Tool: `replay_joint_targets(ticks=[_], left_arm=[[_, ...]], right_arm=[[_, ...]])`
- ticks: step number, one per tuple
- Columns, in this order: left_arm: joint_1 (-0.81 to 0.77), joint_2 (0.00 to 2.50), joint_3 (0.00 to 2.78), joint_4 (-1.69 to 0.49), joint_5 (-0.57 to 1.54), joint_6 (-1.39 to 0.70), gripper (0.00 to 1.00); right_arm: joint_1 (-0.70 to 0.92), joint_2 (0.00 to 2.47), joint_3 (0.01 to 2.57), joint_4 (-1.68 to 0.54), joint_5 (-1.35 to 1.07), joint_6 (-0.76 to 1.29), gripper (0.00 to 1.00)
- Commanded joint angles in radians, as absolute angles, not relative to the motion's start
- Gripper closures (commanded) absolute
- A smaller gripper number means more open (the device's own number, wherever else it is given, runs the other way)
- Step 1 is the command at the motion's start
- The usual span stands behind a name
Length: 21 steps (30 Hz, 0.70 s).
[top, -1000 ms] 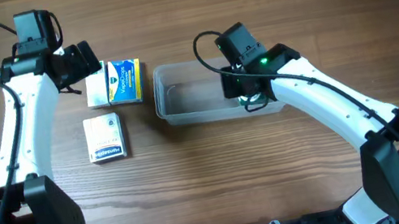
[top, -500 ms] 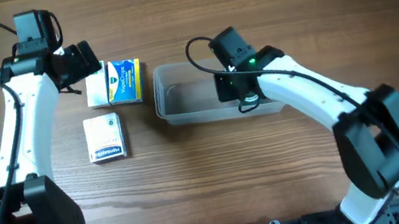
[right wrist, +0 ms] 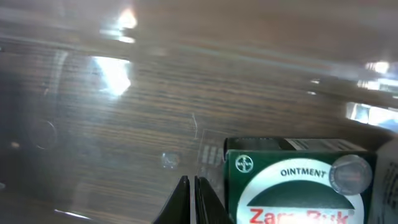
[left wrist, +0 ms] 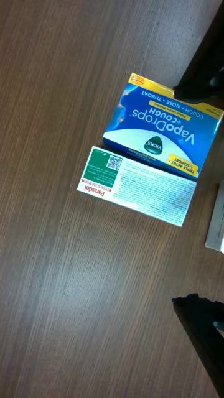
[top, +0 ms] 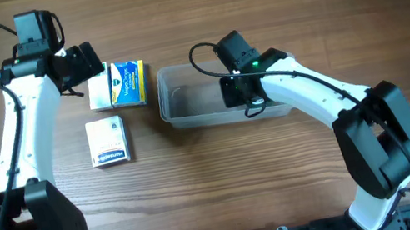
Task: Pack container
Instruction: 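Carry the tin into the container beside the bottle and lower it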
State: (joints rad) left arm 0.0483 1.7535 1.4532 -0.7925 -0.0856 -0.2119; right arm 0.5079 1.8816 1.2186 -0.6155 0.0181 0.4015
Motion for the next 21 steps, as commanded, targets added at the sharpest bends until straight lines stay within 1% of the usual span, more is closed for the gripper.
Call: replay_joint_targets(ticks=[1, 21], left_arm=[[0.051, 1.754, 1.474, -0.793, -0.099, -0.221, 0.00], [0.051, 1.754, 1.474, -0.793, -0.099, -0.221, 0.00]], right_arm=[[0.514, 1.895, 1.216, -0.631, 0.052, 0.391, 0.96], [0.514, 1.895, 1.216, -0.643, 0.089, 0.430, 0.96]])
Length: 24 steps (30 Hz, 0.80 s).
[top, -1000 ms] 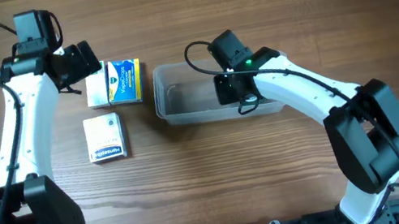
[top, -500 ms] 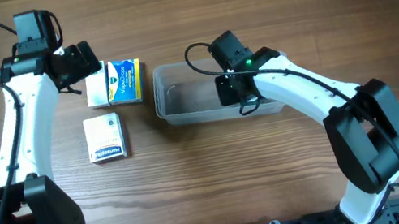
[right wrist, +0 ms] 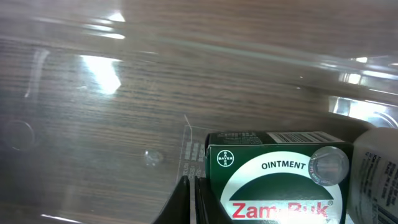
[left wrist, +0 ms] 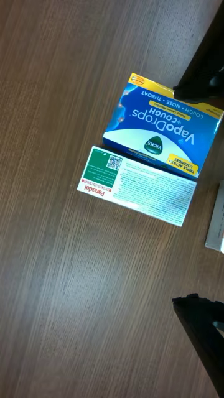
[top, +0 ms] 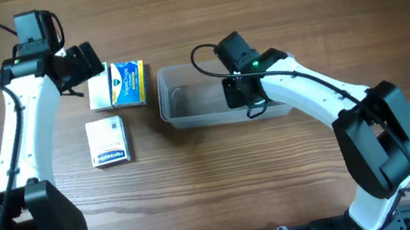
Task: Pack container
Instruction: 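Carry the tin into the container beside the bottle and lower it, then release the tin and raise the right gripper back to the side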
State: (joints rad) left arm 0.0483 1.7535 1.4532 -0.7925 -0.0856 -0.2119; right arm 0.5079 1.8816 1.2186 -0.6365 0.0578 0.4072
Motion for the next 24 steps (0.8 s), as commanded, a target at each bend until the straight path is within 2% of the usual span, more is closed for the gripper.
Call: replay_joint_targets(ticks=[1, 19, 24], left_arm=[[0.051, 1.754, 1.474, -0.793, -0.099, -0.221, 0.00], [0.051, 1.754, 1.474, -0.793, -0.099, -0.221, 0.00], [0.051, 1.754, 1.474, -0.793, -0.099, -0.221, 0.00]], right_arm=[[0.514, 1.895, 1.216, -0.644, 0.089, 0.430, 0.96], [0.513, 1.894, 1.217, -0.669, 0.138, 0.500, 0.95], [0.513, 1.894, 1.217, -0.668, 0.138, 0.498, 0.91]])
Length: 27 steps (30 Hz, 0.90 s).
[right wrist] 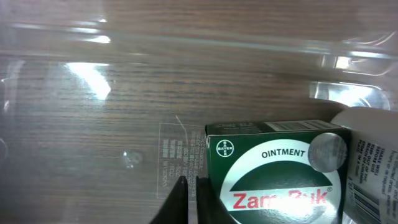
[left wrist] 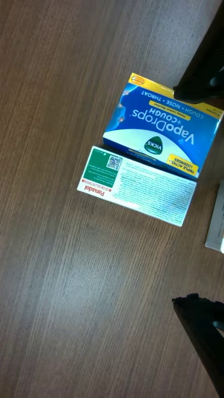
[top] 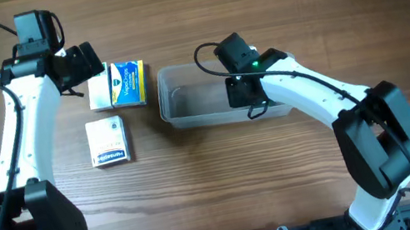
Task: Pack container
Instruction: 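Release the tin and raise the right gripper back to the side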
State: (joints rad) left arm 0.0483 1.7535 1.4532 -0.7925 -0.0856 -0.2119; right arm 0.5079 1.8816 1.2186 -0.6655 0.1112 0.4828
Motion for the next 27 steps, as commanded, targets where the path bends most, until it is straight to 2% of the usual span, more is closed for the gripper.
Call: replay_joint_targets(ticks=[1, 4, 8, 12, 15, 16, 18, 19, 21, 27], left_arm=[[0.051, 1.755, 1.474, -0.793, -0.099, -0.221, 0.00], [0.051, 1.754, 1.474, -0.793, -0.099, -0.221, 0.00], [0.051, 1.755, 1.474, -0.793, -0.099, -0.221, 0.00], [0.051, 1.755, 1.474, -0.793, -0.099, -0.221, 0.00], [0.051, 1.754, 1.474, -0.793, -0.099, -0.221, 0.00], [0.051, 1.755, 1.474, -0.793, -0.099, -0.221, 0.00], [0.051, 1.754, 1.474, -0.793, -0.099, -0.221, 0.00], [0.051, 1.755, 1.474, -0.793, -0.099, -0.221, 0.00], [0.051, 1.754, 1.474, -0.793, -0.099, -0.221, 0.00], [0.051, 1.755, 1.474, -0.793, -0.099, -0.221, 0.00]], right_arm=[[0.513, 1.894, 1.217, -0.667, 0.137, 0.496, 0.88], [0.513, 1.888, 1.234, -0.667, 0.130, 0.450, 0.82], [0.513, 1.834, 1.312, -0.707, 0.086, 0.416, 0.78], [0.513, 1.709, 1.388, -0.730, 0.078, 0.405, 0.78], [0.497, 1.584, 1.395, -0.749, 0.127, 0.397, 0.73], [0.481, 1.526, 1.395, -0.770, 0.157, 0.402, 0.64], [0.435, 1.428, 1.395, -0.822, 0.218, 0.427, 0.54], [0.400, 1.375, 1.395, -0.854, 0.250, 0.426, 0.45], [0.322, 1.283, 1.395, -0.907, 0.290, 0.416, 0.01], [0.134, 1.118, 1.395, -0.989, 0.432, 0.339, 0.00]])
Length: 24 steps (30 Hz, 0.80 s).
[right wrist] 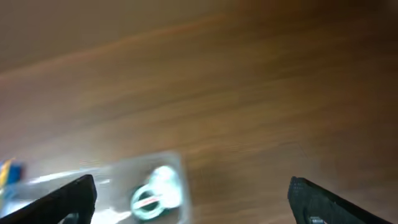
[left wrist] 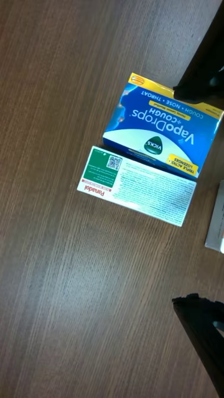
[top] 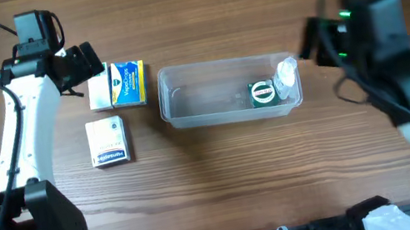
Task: Pack container
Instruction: 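Release the tin and raise the right gripper back to the side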
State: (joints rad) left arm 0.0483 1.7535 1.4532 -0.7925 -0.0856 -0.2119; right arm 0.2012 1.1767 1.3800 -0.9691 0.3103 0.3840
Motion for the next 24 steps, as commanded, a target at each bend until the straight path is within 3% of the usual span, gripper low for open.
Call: replay_joint_targets(ticks=[1, 24], left_arm=[[0.051, 1.754, 1.474, -0.793, -0.099, -0.221, 0.00], [0.051, 1.754, 1.474, -0.793, -0.099, -0.221, 0.00]], right_arm=[[0.110, 1.102, 1.395, -0.998, 0.456, 0.339, 0.00], [0.068, 1.258, 1.394, -1.025, 0.447, 0.343, 0.00]])
